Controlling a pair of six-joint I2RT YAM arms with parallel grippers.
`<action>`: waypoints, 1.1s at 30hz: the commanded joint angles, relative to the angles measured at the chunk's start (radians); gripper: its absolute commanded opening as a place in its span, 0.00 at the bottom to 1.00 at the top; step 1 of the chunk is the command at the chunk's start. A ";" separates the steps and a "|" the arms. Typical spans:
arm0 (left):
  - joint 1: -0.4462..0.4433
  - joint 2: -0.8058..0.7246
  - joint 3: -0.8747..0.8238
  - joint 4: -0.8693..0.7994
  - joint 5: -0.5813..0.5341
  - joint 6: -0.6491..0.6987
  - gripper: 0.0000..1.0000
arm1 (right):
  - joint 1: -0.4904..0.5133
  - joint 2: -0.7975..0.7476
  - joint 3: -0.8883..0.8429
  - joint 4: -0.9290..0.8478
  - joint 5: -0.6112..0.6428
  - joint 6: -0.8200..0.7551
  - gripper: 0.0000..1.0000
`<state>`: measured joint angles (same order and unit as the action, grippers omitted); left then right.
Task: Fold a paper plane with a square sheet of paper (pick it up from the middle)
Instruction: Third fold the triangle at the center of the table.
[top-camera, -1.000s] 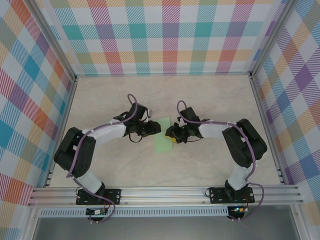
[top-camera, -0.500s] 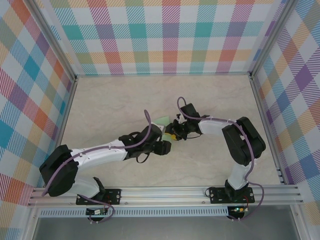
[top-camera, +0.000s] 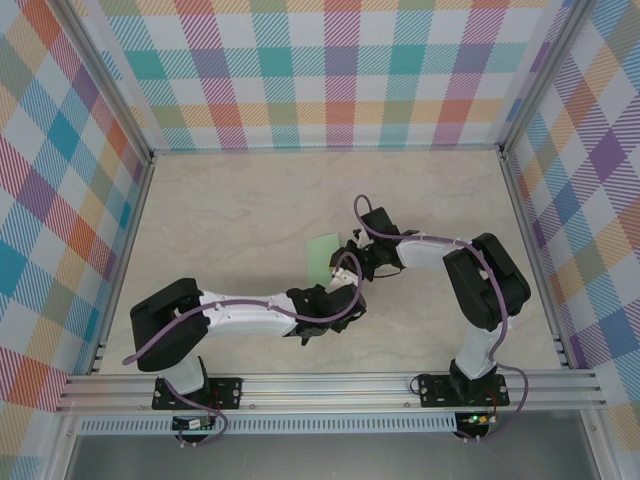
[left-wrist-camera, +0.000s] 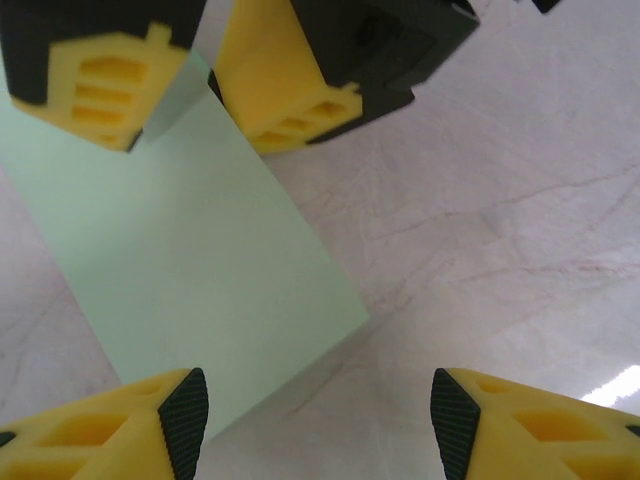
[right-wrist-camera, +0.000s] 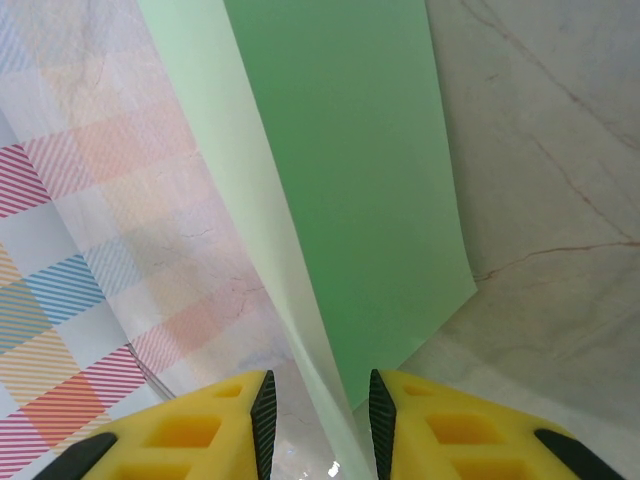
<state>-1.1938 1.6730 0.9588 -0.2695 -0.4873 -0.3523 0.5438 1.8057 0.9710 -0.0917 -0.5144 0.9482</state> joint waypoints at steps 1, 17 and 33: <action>-0.011 0.036 0.042 -0.042 -0.106 0.030 0.61 | -0.004 0.002 0.025 -0.016 -0.021 -0.013 0.33; -0.011 0.025 0.024 -0.037 -0.128 0.029 0.13 | -0.004 -0.004 0.020 -0.034 -0.001 -0.022 0.33; 0.120 -0.171 -0.102 0.096 0.166 -0.002 0.00 | -0.024 -0.086 0.012 -0.120 0.069 -0.069 0.37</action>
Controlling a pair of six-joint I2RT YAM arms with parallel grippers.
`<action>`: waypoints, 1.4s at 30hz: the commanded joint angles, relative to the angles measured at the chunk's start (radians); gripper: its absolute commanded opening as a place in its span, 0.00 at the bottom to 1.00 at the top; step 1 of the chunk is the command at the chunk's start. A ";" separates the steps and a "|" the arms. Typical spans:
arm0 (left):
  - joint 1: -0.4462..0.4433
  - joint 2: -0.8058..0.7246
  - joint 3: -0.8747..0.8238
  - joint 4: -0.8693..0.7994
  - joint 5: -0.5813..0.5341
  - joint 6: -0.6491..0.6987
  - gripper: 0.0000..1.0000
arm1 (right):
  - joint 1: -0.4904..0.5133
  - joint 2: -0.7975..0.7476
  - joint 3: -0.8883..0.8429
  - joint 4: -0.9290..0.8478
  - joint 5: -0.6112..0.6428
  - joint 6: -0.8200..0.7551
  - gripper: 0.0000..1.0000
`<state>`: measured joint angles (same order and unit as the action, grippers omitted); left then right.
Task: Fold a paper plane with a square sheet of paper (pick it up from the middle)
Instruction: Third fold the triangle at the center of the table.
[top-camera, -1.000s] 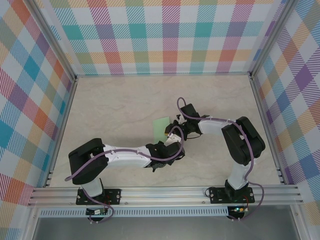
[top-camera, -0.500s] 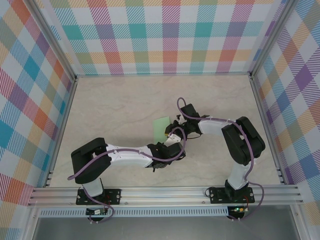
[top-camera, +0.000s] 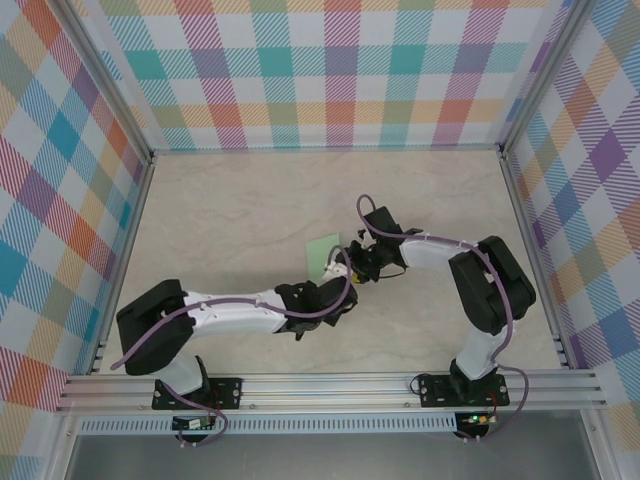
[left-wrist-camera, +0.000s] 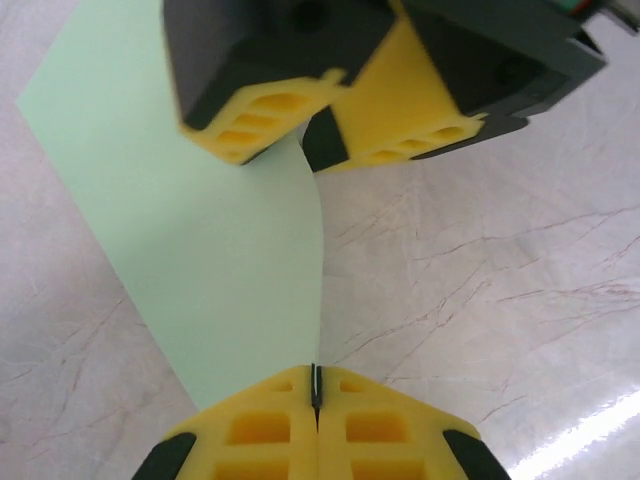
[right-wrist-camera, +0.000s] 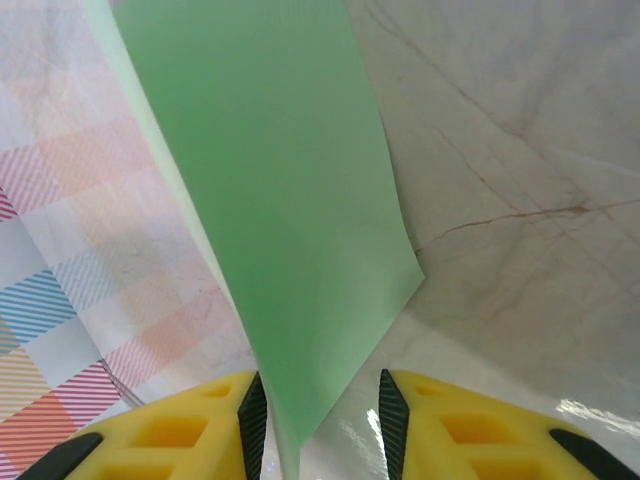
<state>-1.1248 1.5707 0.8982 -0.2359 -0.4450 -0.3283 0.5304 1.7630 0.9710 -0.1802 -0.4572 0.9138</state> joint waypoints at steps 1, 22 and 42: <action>0.066 -0.085 -0.052 0.074 0.162 -0.027 0.00 | -0.012 -0.047 0.012 -0.028 0.007 -0.036 0.37; 0.402 -0.143 -0.186 0.238 0.791 -0.087 0.00 | -0.014 -0.079 0.097 -0.120 0.073 -0.101 0.33; 0.540 -0.087 -0.173 0.211 1.009 -0.070 0.00 | -0.013 0.182 0.364 -0.220 -0.038 -0.185 0.29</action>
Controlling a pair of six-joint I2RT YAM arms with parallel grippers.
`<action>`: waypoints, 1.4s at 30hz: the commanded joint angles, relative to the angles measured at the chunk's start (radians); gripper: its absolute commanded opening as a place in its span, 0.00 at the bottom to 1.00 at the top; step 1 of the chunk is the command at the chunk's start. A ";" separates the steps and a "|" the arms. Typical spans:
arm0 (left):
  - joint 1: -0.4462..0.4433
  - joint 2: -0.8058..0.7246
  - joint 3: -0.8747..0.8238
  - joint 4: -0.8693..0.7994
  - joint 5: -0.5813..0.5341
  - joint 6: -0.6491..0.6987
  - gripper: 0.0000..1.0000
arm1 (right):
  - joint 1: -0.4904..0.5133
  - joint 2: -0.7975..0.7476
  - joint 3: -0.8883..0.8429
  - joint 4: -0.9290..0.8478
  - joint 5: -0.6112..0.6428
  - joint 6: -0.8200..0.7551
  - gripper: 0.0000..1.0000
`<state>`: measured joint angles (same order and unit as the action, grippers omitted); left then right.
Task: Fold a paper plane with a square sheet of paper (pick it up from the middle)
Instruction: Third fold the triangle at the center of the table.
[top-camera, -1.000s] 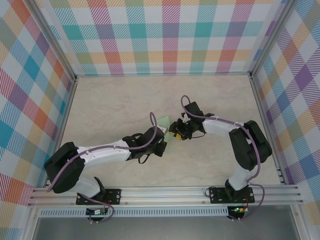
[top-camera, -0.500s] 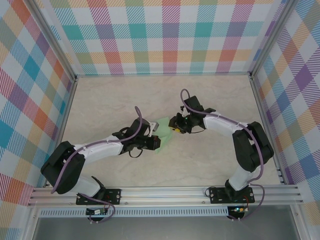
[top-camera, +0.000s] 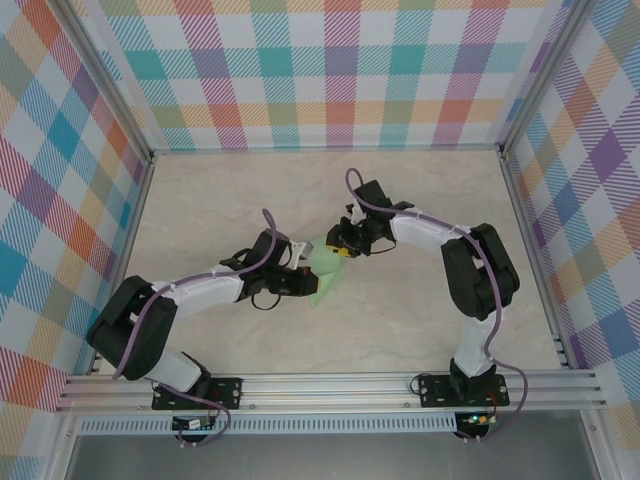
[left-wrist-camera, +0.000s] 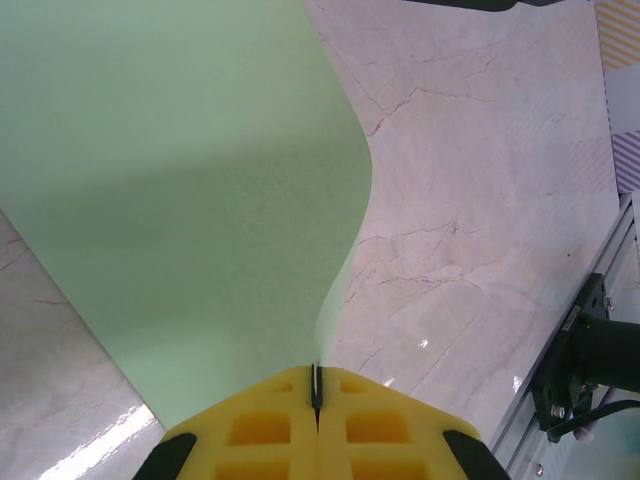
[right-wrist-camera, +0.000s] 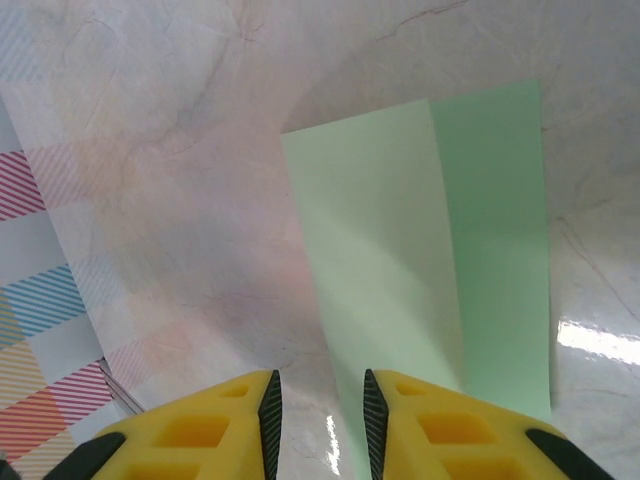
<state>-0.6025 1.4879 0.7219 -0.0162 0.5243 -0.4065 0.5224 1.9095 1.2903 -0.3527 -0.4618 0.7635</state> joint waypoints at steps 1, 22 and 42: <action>0.020 -0.005 0.006 -0.015 0.039 0.011 0.00 | -0.005 0.045 0.053 -0.050 -0.036 -0.038 0.28; 0.027 0.092 0.057 -0.068 0.098 0.026 0.00 | 0.032 0.221 0.188 -0.222 0.037 -0.161 0.22; 0.027 0.145 0.093 -0.093 0.162 0.007 0.00 | 0.044 0.095 0.146 -0.210 0.031 -0.199 0.20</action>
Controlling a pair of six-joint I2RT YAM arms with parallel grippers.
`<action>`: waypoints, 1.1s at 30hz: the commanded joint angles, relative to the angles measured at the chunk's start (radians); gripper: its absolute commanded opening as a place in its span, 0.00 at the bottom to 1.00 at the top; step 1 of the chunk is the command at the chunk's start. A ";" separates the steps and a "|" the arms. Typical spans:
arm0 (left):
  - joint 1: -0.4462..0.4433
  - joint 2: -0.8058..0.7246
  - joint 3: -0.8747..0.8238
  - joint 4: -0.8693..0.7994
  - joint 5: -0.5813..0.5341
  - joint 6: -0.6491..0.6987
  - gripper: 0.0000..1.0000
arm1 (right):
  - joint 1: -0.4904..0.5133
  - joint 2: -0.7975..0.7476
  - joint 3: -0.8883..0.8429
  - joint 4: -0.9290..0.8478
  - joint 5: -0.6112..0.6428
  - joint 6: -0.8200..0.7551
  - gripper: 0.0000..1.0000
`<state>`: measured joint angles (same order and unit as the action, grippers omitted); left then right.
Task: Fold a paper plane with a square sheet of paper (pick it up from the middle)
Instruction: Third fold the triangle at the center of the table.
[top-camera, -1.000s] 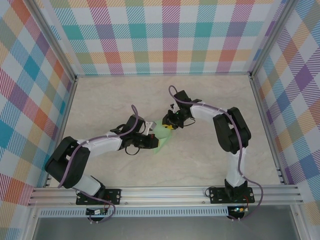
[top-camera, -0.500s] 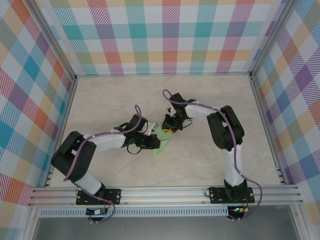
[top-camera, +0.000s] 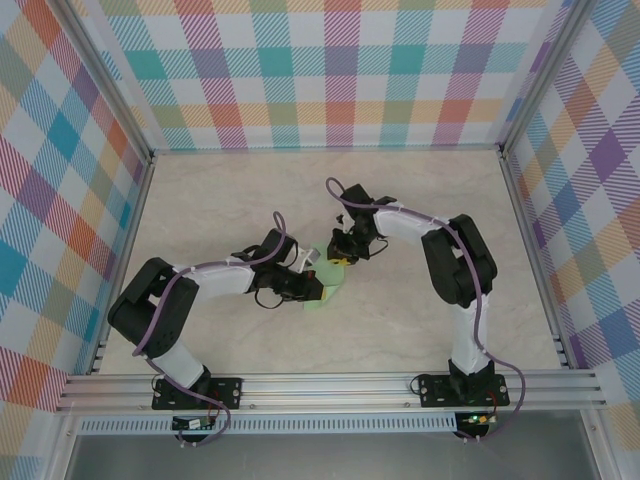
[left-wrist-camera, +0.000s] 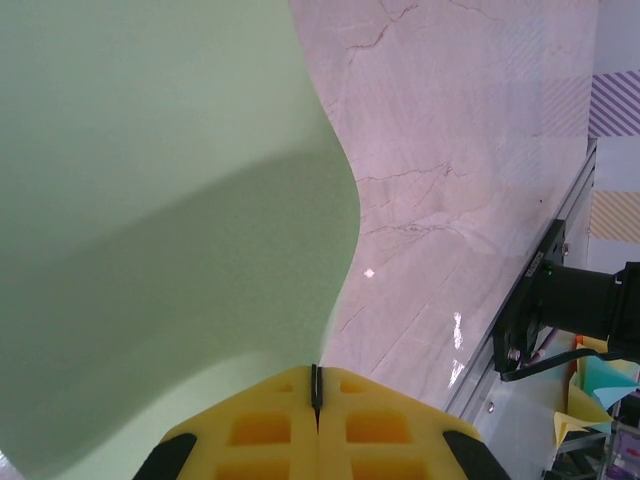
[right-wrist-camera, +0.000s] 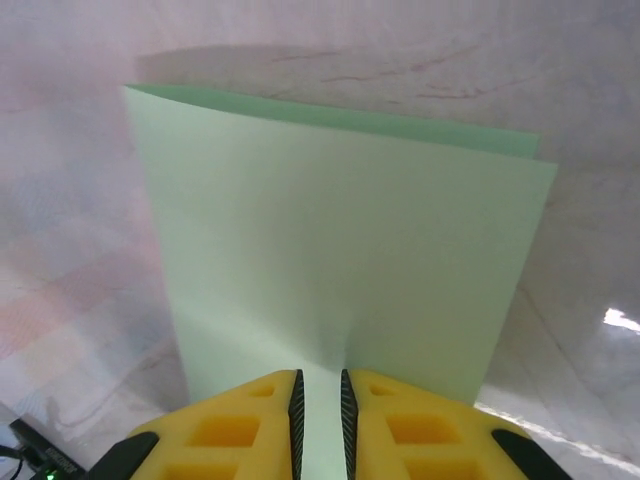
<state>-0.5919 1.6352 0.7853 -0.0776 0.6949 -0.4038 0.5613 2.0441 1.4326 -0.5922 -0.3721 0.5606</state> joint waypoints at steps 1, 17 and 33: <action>0.017 0.002 0.033 -0.036 -0.011 0.005 0.00 | 0.007 -0.034 0.002 0.049 -0.080 0.015 0.20; 0.016 0.023 0.062 -0.050 0.021 -0.002 0.00 | 0.039 0.070 0.000 -0.010 -0.034 -0.047 0.19; 0.014 0.038 0.077 -0.107 -0.011 -0.004 0.01 | 0.040 0.039 0.012 -0.079 -0.076 -0.221 0.20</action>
<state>-0.5911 1.6539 0.8364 -0.1398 0.7055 -0.4149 0.5968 2.1048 1.4326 -0.6170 -0.4503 0.3611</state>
